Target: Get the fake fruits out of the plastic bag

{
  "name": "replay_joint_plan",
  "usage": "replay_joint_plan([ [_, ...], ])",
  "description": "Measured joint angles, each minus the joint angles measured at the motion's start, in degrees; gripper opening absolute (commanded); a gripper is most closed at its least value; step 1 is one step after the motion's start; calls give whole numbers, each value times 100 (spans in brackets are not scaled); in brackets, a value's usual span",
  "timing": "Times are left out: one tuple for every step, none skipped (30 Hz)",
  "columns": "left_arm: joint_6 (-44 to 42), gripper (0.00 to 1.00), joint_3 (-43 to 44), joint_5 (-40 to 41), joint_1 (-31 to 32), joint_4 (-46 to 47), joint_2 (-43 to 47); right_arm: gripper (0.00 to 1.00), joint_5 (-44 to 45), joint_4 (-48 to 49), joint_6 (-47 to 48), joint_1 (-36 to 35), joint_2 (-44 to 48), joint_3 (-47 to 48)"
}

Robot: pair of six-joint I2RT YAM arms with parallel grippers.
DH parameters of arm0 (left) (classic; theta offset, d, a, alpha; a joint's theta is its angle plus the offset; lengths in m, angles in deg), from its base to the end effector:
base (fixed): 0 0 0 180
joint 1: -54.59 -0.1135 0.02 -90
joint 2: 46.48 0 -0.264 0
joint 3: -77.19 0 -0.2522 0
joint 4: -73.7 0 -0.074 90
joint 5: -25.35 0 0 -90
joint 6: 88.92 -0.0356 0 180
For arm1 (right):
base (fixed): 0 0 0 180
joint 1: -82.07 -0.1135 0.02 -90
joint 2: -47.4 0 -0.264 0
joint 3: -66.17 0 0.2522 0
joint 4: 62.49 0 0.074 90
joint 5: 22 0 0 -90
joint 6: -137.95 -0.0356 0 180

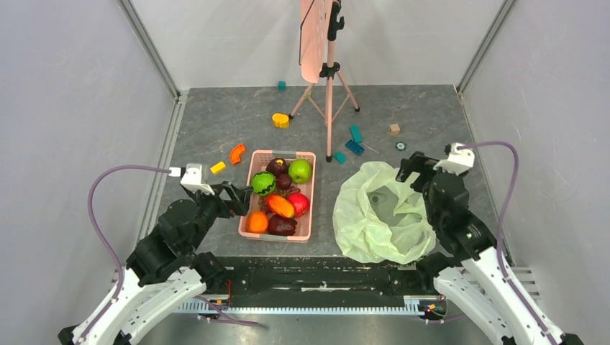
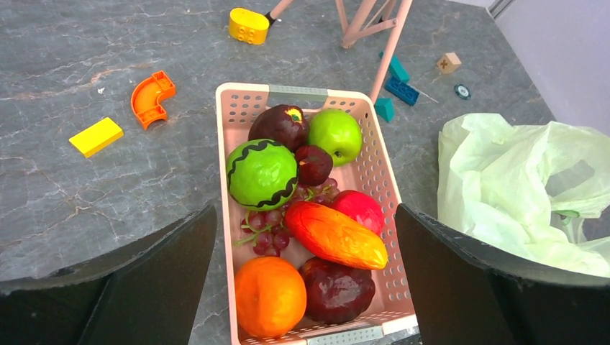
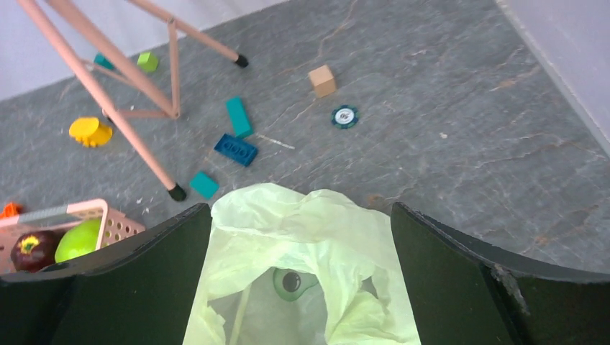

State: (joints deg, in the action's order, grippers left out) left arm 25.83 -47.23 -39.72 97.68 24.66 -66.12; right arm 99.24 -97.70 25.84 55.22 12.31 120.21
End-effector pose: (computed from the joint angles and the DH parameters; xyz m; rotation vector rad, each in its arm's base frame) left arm 0.0680 -0.0431 0.3262 -0.0247 1.8010 -0.4606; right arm 0.1357 0.0480 0.3179 0.2985 1.7889 0.1000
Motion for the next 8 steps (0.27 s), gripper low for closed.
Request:
replay_joint_plan([
  [-33,100,0,0,0,9,-37,98,96,17,-17,2,153,-90],
  [-55,100,0,0,0,15,-83,98,205,76,-28,9,352,-214],
  [-83,100,0,0,0,26,-138,98,282,142,-37,9,522,-337],
  [-90,100,0,0,0,31,-186,98,337,184,-39,9,616,-415],
  [-92,100,0,2,0,31,-243,98,391,293,-39,9,726,-549],
  [-90,100,0,4,0,31,-278,98,435,361,-39,9,785,-660],
  [-90,100,0,9,0,31,-310,98,466,409,-37,9,817,-750],
  [-90,100,0,22,0,31,-334,98,485,448,-37,9,837,-844],
])
